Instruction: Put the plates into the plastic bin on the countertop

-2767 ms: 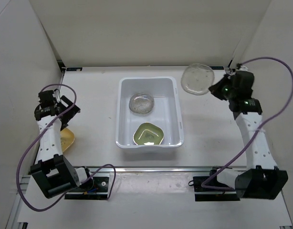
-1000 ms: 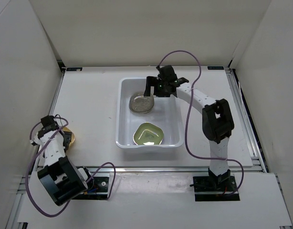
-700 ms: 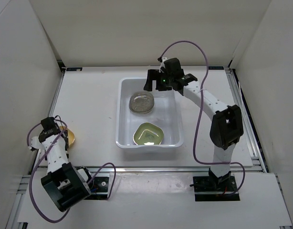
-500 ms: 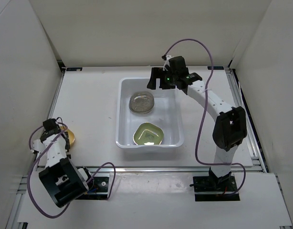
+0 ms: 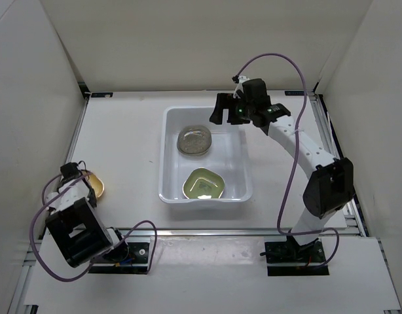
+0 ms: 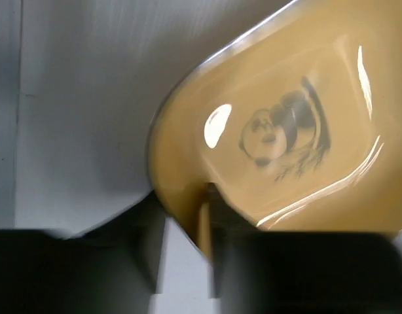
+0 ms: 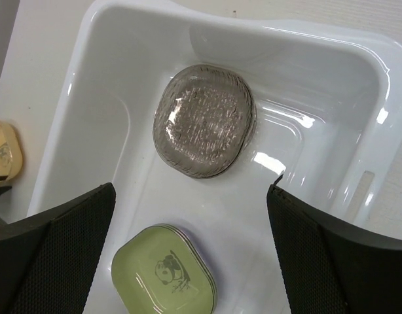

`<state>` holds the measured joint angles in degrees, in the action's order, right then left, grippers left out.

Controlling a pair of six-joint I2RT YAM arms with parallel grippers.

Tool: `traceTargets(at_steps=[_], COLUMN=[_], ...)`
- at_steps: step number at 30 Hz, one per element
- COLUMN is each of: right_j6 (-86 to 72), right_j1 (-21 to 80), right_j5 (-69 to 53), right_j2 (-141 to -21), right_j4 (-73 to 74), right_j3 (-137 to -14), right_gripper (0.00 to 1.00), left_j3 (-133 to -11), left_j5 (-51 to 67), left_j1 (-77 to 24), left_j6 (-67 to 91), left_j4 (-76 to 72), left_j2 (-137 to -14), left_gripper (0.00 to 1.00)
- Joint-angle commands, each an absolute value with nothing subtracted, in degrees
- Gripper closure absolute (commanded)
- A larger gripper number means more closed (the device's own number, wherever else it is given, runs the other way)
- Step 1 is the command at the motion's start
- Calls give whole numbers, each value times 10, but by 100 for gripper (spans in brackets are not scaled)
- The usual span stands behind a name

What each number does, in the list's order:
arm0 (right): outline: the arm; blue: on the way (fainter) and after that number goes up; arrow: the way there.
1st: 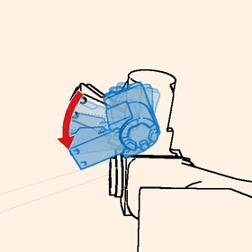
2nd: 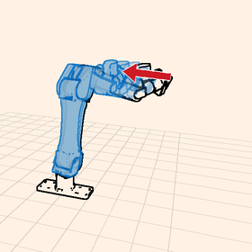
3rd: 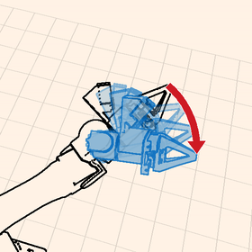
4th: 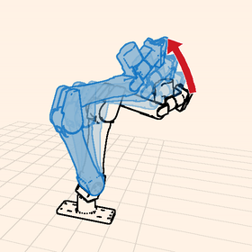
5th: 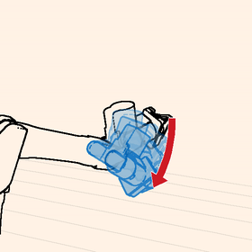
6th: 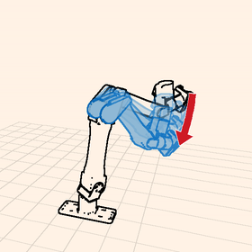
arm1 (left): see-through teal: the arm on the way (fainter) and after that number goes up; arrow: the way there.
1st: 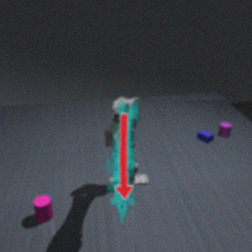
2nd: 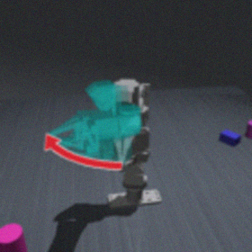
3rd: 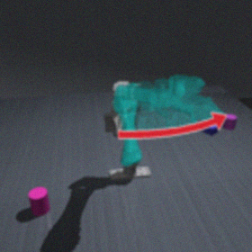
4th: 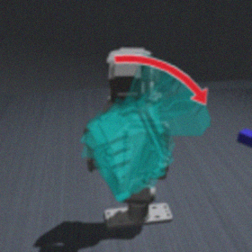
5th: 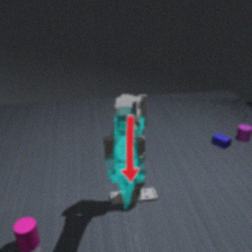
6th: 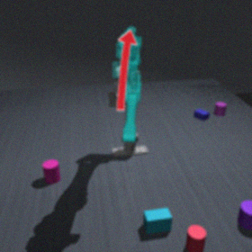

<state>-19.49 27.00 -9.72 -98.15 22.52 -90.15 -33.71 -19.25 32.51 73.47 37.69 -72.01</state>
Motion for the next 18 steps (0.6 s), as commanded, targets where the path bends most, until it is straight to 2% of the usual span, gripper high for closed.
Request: traceTargets(at_steps=[1,4,13,18], right_j6=[-200,-204,-188,-151], right_j1=[271,271,271,269], right_j5=[-86,-78,-64,-45], right_j2=[-939,-928,-893,-860], right_j4=[214,211,206,202], right_j3=[-887,-872,-833,-803], right_gripper=[1,1,1,1], left_j3=[-337,-345,-440,-543], left_j5=[-182,-178,-104,17], left_j1=[325,323,292,257], left_j6=[733,708,510,385], left_j4=[360,362,348,320], left_j2=[-723,-708,-664,-640], left_gripper=[73,90,90,90])
